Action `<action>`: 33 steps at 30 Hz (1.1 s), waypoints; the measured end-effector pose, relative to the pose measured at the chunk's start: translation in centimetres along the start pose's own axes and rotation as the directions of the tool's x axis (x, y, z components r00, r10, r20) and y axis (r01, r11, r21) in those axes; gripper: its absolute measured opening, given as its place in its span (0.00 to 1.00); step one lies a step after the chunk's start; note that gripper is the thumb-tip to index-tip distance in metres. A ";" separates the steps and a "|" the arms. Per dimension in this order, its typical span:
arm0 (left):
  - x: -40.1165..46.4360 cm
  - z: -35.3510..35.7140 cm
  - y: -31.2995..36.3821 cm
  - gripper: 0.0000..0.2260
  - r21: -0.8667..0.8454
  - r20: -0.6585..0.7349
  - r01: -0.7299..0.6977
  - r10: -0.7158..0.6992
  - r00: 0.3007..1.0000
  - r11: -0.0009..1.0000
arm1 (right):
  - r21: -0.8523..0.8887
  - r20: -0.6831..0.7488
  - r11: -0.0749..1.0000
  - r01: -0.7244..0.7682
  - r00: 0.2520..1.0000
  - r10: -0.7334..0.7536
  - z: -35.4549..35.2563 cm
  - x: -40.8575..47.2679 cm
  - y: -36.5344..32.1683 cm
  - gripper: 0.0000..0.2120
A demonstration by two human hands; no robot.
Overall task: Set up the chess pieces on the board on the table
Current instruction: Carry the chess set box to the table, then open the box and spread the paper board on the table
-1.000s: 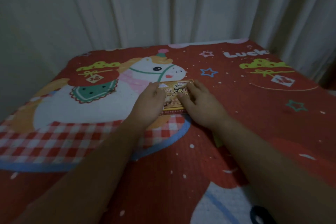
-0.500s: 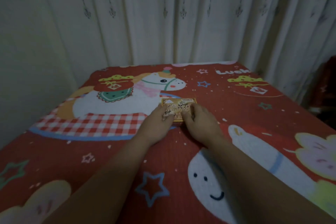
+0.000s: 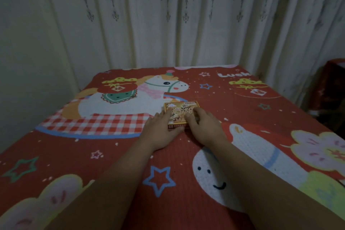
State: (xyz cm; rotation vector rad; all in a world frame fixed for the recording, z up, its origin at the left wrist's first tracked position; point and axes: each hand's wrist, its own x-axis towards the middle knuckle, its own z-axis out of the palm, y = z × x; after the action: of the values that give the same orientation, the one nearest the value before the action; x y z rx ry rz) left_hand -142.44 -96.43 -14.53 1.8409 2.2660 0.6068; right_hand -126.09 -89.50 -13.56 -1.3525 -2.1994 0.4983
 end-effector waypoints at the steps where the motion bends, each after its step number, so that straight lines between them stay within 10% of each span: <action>1: 0.0 -0.1 0.0 0.40 0.003 -0.011 -0.005 0.005 1.000 1.000 | 0.004 -0.005 1.000 0.000 1.000 0.000 0.0 0.1 0.0 0.29; 17: 0.3 -0.3 0.0 0.37 -0.084 -0.067 -0.061 0.055 0.996 0.995 | 0.010 -0.019 1.000 0.028 0.999 -0.028 0.4 0.2 0.6 0.32; 33: 0.4 -0.2 -0.4 0.38 -0.324 -0.238 -0.159 0.082 0.968 0.933 | 0.476 -0.130 0.876 0.077 0.991 -0.016 -0.5 -0.2 0.3 0.29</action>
State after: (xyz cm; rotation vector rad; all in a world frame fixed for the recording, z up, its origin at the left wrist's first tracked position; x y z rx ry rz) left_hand -142.94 -96.17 -14.43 1.8212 2.0117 1.1975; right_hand -125.50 -89.51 -13.31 -1.0269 -1.8364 0.8543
